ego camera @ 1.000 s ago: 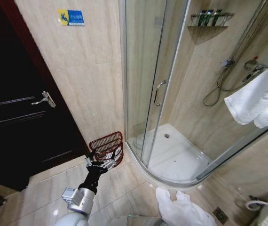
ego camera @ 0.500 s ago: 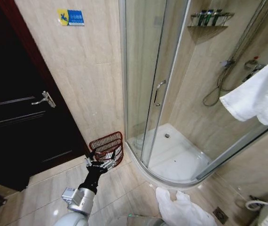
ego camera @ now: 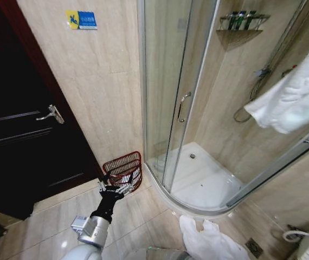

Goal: Discard the used towel into the hamper.

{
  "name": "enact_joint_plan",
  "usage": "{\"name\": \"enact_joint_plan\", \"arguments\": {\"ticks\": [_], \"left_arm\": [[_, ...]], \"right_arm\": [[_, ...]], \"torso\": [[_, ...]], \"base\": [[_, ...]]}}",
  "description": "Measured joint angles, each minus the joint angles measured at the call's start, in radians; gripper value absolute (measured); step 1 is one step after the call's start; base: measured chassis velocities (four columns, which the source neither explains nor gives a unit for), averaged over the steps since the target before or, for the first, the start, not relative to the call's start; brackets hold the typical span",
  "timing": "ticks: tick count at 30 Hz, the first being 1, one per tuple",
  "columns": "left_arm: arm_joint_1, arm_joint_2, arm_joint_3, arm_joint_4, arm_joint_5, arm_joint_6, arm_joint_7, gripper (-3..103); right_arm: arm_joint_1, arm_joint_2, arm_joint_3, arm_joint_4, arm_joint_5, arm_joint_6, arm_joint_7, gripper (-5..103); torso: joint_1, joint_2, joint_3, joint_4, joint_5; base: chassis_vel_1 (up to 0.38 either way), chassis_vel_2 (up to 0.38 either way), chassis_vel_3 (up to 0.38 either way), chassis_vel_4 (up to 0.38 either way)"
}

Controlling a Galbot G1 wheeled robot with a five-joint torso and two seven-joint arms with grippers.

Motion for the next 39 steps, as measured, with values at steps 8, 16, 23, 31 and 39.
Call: {"name": "enact_joint_plan", "arguments": {"ticks": [8,16,23,31,39], "left_arm": [[0.0,0.0,0.0,0.0,0.0,0.0,0.0,100],[0.0,0.0,0.0,0.0,0.0,0.0,0.0,100],[0.0,0.0,0.0,0.0,0.0,0.0,0.0,100],[0.0,0.0,0.0,0.0,0.0,0.0,0.0,100],[0.0,0.0,0.0,0.0,0.0,0.0,0.0,100]], "right_arm": [[0.086,-0.037,-0.046,-0.124,-0.271,-0.009,-0.017,100],[0.106,-0.057,-0.017,-0.24,-0.493,0.02,-0.036,100],[0.152,-0.085,-0.033,-0.306,-0.445,0.004,-0.042,100],[0.154,-0.116,-0.041,-0.275,-0.239,-0.043,-0.072,95],[0.128,-0.125,-0.025,-0.261,-0.212,-0.016,-0.095,68]], "torso": [[0.0,0.0,0.0,-0.0002,0.0006],[0.0,0.0,0.0,-0.0003,0.0005],[0.0,0.0,0.0,-0.0002,0.0005],[0.0,0.0,0.0,-0.0002,0.0],[0.0,0.0,0.0,-0.0002,0.0004]], "base": [[0.0,0.0,0.0,0.0],[0.0,0.0,0.0,0.0],[0.0,0.0,0.0,0.0],[0.0,0.0,0.0,0.0],[0.0,0.0,0.0,0.0]]}}
